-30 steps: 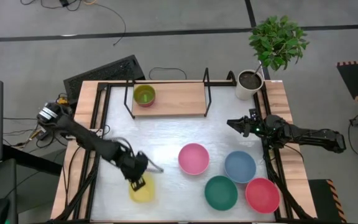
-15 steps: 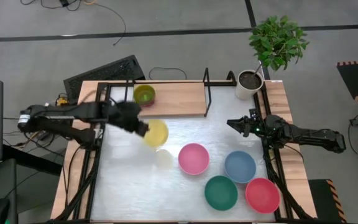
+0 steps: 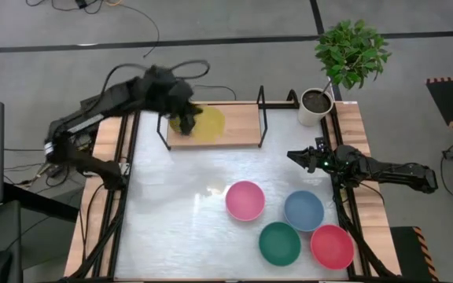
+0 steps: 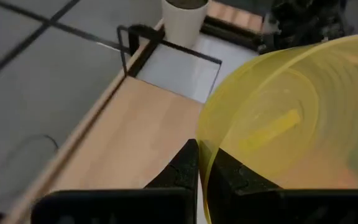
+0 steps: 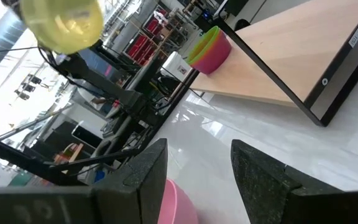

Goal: Place and stack bowls onto a shelf
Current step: Stack the yellow transparent bowl on top of the green transparent bowl into the shelf

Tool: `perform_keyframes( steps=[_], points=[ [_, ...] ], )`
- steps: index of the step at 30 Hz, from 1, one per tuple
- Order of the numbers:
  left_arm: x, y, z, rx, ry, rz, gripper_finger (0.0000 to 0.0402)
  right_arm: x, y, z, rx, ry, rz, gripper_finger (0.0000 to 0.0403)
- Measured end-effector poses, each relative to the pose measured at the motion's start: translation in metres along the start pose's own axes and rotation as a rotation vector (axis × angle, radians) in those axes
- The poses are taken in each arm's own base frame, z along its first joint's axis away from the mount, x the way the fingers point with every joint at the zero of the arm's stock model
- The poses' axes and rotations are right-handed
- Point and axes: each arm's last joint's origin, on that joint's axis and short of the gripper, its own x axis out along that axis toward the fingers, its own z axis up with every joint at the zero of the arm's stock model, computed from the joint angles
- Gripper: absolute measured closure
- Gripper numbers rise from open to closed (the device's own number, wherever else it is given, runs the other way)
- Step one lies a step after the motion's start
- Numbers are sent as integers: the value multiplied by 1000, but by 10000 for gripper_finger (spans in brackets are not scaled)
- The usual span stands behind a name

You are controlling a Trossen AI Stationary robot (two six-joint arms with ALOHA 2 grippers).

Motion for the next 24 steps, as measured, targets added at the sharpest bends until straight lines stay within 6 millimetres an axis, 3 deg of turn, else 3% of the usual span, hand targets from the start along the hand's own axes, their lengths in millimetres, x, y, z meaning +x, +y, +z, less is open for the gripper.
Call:
perform_keyframes(
  steps=[6,10,14,18,24],
  points=[
    [24,43,33,259,70,-12,401,0,0,0,3,-1,-1,200],
    [41,77,36,393,200,-52,401,0,0,0,11,-2,-1,200],
    [59,112,28,472,358,-24,401,0,0,0,11,-2,-1,200],
    [80,146,8,520,551,-6,401,0,0,0,19,-2,-2,200],
    [92,168,-7,560,675,-19,401,0,0,0,31,-5,-4,200]
  ],
)
